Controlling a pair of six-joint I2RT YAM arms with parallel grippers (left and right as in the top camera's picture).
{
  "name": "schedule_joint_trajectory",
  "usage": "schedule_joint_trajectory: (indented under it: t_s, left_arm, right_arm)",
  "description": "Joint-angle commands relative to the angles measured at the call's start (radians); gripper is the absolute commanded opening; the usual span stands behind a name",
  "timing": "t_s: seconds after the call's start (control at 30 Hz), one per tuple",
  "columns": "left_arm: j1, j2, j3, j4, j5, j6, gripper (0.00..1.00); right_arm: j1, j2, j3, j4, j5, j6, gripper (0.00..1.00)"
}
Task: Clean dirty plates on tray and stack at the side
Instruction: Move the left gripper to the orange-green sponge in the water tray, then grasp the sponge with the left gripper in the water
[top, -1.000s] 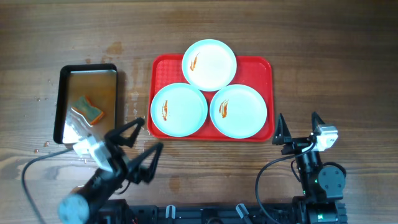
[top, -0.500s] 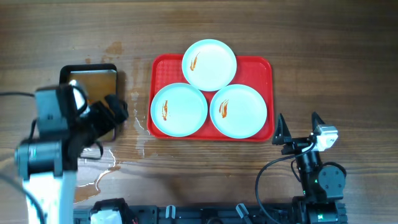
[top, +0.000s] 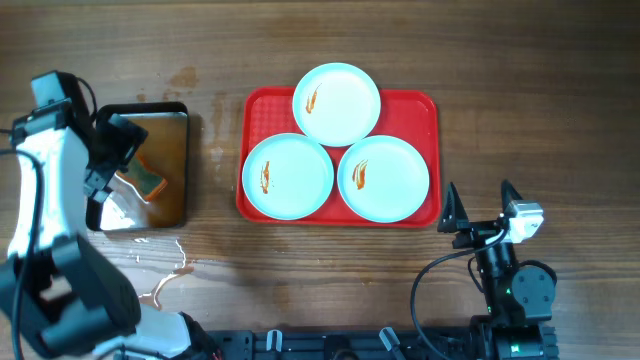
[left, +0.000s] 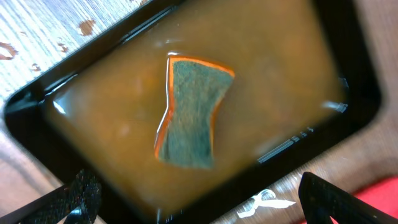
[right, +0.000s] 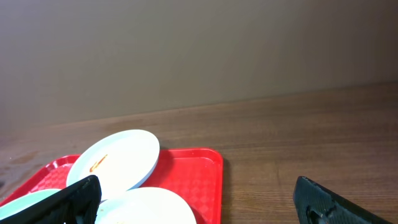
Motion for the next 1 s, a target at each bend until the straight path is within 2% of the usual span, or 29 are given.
schedule_joint_trajectory:
  t_s: [0.0,0.07,0.1,0.37,0.43,0.47,0.57,0.73,0.93,0.97]
  left_arm:
    - [-0.002,0.126,0.011,0.063,-0.013,-0.012,0.90]
    - [-0.008,0.176,0.011,0.080,-0.013,-0.009,0.75]
    - [-0.010,0.201,0.011,0.089,-0.014,-0.009,0.73]
    - [-0.010,0.354,0.010,0.135,-0.047,-0.005,0.74]
    - [-0.013,0.371,0.009,0.138,-0.047,-0.002,0.69]
    - [-0.017,0.373,0.009,0.138,-0.047,-0.002,0.63]
    - [-0.027,0.373,0.009,0.147,-0.047,-0.002,0.04]
    - [-0.027,0.351,0.022,0.119,-0.047,-0.002,0.04]
    - [-0.027,0.238,0.056,0.089,-0.047,-0.002,0.04]
    - [-0.027,0.223,0.055,0.092,-0.048,-0.002,0.08]
  right_arm:
    - [-0.007,-0.006,-0.001,0.003,0.013,-0.017,1.00]
    - [-0.007,-0.006,-0.001,0.003,0.014,-0.017,1.00]
    - [-0.007,-0.006,-0.001,0.003,0.013,-0.017,1.00]
    - [-0.007,-0.006,-0.001,0.003,0.013,-0.017,1.00]
    - [-0.007,-0.006,-0.001,0.003,0.014,-0.017,1.00]
    - [-0.007,-0.006,-0.001,0.003,0.013,-0.017,1.00]
    - [-0.007,-0.006,-0.001,0.003,0.013,-0.017,1.00]
    - [-0.007,-0.006,-0.001,0.003,0.013,-0.017,1.00]
    - [-0.007,-0.006,-0.001,0.003,0.013,-0.017,1.00]
    - [-0.007,-0.006,-0.001,0.003,0.014,-0.017,1.00]
